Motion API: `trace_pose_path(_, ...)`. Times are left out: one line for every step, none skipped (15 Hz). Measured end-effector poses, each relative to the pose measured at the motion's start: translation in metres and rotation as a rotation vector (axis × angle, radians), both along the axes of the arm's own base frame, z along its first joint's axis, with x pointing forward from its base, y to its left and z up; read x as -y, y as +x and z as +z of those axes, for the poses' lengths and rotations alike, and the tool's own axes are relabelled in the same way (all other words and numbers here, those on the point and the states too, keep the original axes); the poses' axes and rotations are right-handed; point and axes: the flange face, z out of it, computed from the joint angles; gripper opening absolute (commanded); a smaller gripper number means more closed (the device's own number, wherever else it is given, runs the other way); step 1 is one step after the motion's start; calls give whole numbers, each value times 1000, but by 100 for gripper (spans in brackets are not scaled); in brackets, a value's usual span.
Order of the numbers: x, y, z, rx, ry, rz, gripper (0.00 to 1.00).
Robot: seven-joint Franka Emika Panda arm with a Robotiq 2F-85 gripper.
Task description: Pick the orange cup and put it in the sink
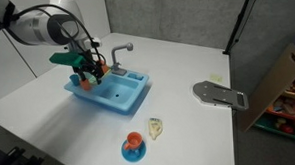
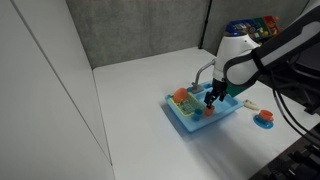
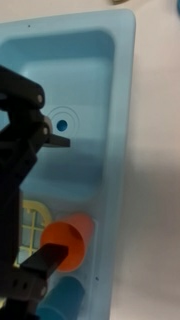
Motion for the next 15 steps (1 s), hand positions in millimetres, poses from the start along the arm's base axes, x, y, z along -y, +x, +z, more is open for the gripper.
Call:
trace_pose_path(0,1,-1,0,0,0,65)
trace_pose_path(0,1,-2,-1,-1,0,55)
trace_pose_path(0,2,-3,-1,-1,0,45)
trace_pose_path(0,2,-3,-1,-1,-1,39)
trace_pose_path(0,3,-4,-1,-2,-2,30)
trace_pose_path(1,3,-4,-1,-2,-2,23)
trace_pose_path(1,3,-4,-1,-2,-3,15)
trace_pose_path(0,3,-4,-1,-2,-4,8)
trace_pose_path(0,3,-4,-1,-2,-4,4)
trace_pose_path(0,3,-4,0,-2,-4,2)
trace_pose_path(-1,3,-4,0,-2,-3,1)
trace_pose_path(-3,4,-1,4,-2,-2,5)
trace_pose_path(-4,5,2,11,-1,1,3)
trace_pose_path(-5,6,4,14,0,2,3)
trace_pose_path(-5,7,7,19,3,-1,3)
